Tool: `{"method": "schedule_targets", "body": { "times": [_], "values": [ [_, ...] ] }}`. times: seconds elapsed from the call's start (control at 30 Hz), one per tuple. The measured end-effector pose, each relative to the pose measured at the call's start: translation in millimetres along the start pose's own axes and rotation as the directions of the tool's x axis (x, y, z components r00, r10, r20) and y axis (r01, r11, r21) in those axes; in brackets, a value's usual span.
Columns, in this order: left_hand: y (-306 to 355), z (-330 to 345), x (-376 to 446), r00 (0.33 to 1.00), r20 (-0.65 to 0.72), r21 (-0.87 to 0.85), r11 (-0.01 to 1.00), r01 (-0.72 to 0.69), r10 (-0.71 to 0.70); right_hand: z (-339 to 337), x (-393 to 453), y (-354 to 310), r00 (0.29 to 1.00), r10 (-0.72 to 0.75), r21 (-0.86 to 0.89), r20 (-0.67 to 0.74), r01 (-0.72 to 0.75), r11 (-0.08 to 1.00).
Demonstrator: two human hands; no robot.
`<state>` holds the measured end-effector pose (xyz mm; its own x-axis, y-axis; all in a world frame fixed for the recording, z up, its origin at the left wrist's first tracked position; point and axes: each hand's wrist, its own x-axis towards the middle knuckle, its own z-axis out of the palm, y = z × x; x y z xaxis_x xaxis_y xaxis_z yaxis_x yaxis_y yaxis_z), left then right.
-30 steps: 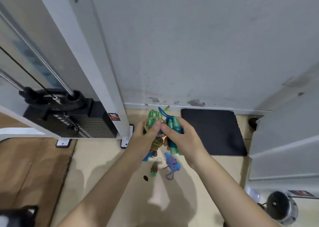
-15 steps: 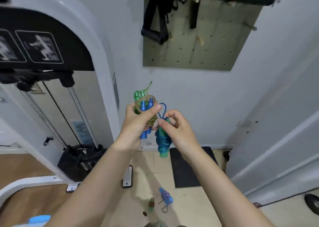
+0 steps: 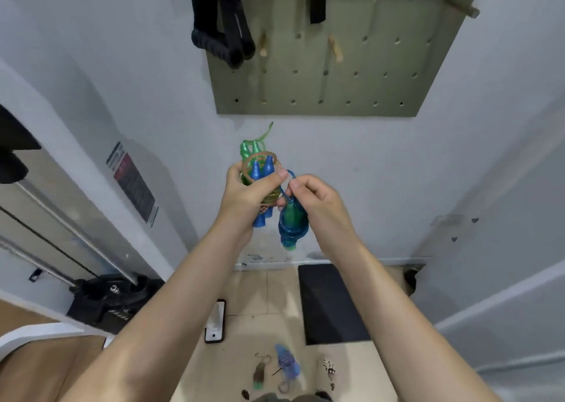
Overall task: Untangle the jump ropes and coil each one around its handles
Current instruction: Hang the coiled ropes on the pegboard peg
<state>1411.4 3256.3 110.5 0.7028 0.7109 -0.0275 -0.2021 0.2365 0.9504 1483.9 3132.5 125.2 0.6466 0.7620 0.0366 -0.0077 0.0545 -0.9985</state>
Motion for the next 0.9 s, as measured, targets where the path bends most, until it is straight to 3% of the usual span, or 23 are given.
{"method": "schedule_targets", "body": {
  "times": [0.17,0.43,0.53,0.73,0.9],
  "values": [
    [-9,70,85,0.999,-0.022,-0.077,0.997,0.026,-0.028,-82,94,1,0.999,0.010,-0.112,-0.038,-0.014,0.994],
    [-3,149,173,0.999,-0.036,-0.117,0.993,-0.035,0.031,-162,195,-17,0.994,0.011,-0.043,-0.108,-0.016,0.999],
    [2,168,194,0.998,-0.043,-0.096,0.994,-0.048,0.044,-175,222,-24,0.994,-0.012,-0.011,-0.110,0.011,1.000],
    [26,197,217,0.960,-0.258,0.010,0.994,-0.110,0.109,-175,262,-48,0.989,-0.135,-0.006,-0.064,0.135,0.991],
    [40,186,225,0.924,-0.341,-0.021,0.982,-0.189,0.171,-167,282,-64,0.973,-0.232,-0.028,-0.007,0.232,0.972]
  ]
}}
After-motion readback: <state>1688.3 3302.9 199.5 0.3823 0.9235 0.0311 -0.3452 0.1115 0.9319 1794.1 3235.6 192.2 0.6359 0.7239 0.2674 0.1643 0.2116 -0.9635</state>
